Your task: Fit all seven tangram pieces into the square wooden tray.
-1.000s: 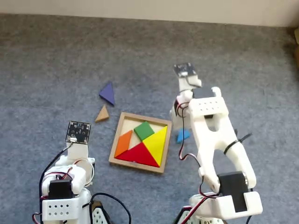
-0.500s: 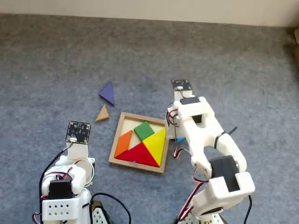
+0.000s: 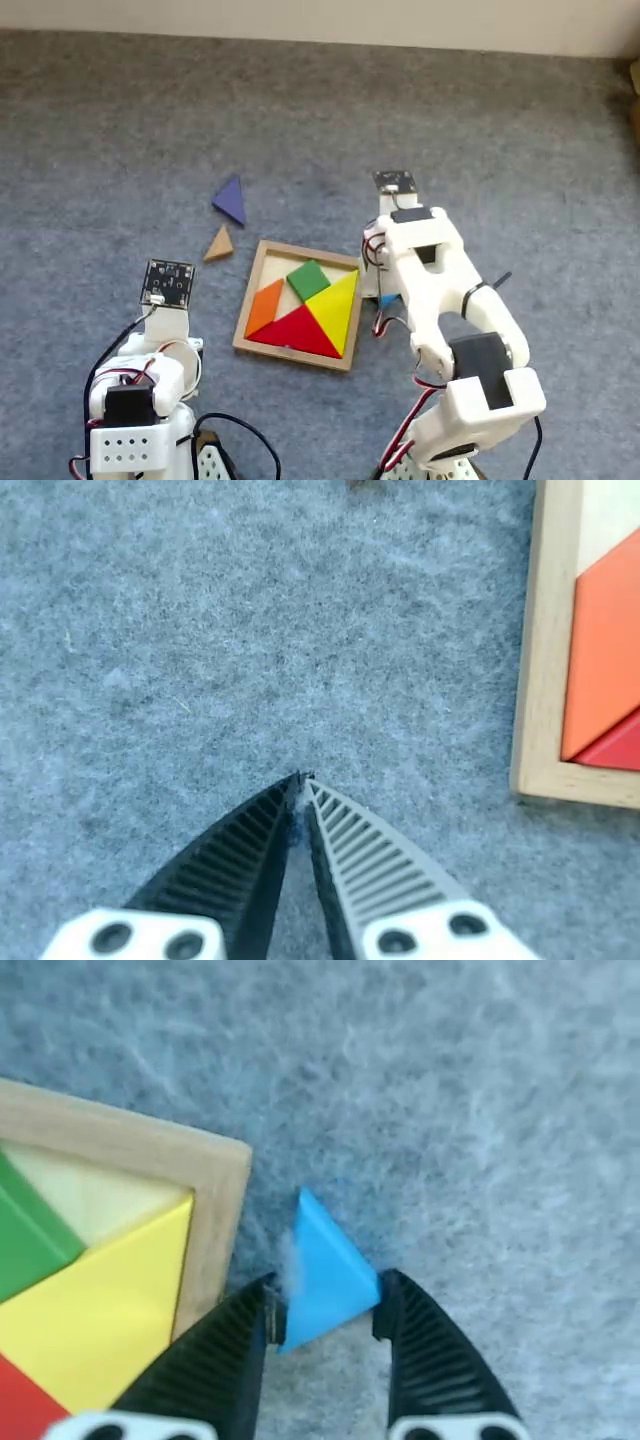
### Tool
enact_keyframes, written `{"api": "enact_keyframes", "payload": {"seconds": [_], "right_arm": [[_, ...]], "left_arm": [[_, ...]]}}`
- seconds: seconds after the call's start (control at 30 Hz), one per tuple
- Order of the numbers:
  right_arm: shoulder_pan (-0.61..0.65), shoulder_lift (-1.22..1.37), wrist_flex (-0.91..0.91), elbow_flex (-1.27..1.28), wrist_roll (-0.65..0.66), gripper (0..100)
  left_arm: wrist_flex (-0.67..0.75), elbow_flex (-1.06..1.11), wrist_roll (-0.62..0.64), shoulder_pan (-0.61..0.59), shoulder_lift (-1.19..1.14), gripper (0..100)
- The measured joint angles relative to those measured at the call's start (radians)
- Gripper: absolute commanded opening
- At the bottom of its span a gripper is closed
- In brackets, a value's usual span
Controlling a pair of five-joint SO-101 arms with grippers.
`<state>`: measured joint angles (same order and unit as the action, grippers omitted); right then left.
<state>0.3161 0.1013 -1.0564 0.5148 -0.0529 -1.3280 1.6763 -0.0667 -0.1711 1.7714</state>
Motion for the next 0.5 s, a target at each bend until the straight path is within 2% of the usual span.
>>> {"api": "enact_keyframes", "payload": {"seconds": [0.2,0.5], "right_arm": [[-0.021,-0.023,-0.014,0.003,0.000,6.2],[-0.020,-0.281,-0.020,0.104,0.000,6.2]], "left_arm": [[0.000,0.000,0.000,0.000,0.000,1],[0.000,0.000,0.000,0.000,0.000,1]]}}
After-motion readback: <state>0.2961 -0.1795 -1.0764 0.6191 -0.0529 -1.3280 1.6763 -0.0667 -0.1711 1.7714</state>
